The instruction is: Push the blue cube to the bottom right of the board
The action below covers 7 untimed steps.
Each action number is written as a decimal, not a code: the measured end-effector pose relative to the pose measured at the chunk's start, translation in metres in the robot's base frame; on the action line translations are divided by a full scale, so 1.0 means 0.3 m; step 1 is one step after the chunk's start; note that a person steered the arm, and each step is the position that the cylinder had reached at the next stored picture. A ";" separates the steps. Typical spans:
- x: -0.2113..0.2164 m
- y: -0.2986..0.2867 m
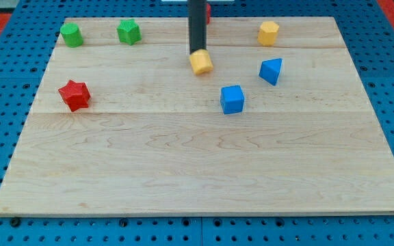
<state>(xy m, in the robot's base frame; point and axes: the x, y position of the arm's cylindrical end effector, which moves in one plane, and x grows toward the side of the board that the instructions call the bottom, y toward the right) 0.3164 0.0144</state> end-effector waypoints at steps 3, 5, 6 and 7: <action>0.244 0.226; 0.430 -0.136; 0.320 0.002; 0.325 0.040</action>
<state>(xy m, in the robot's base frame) 0.4139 0.0264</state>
